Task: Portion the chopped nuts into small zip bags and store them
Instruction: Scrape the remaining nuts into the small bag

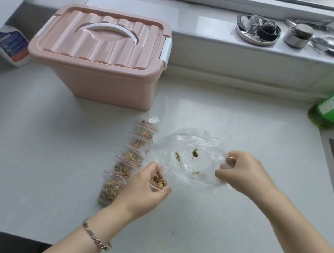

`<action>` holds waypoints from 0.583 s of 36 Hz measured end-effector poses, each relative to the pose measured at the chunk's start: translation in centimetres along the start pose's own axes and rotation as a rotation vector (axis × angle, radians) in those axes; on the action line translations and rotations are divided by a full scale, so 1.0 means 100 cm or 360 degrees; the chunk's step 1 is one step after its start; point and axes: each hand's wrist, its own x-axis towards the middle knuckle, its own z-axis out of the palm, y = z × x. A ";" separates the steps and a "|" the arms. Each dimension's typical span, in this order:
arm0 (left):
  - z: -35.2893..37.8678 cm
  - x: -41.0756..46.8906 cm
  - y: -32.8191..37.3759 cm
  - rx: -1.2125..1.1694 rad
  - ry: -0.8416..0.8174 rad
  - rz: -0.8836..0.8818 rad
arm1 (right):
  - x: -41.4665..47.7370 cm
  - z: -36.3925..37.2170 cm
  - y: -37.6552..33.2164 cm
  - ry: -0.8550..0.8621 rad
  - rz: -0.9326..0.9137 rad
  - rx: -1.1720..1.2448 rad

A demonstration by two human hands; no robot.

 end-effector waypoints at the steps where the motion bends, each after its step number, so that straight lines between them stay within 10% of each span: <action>1: 0.000 -0.001 0.001 0.0002 0.0003 0.0009 | 0.000 0.000 -0.001 -0.0020 0.0001 -0.0020; 11: -0.002 -0.005 0.007 0.0003 -0.0048 0.0121 | 0.002 -0.006 -0.011 0.0160 0.0023 0.0091; 21: 0.004 0.002 -0.018 0.0346 -0.0004 0.0556 | -0.010 0.008 0.013 -0.0260 0.0219 -0.0132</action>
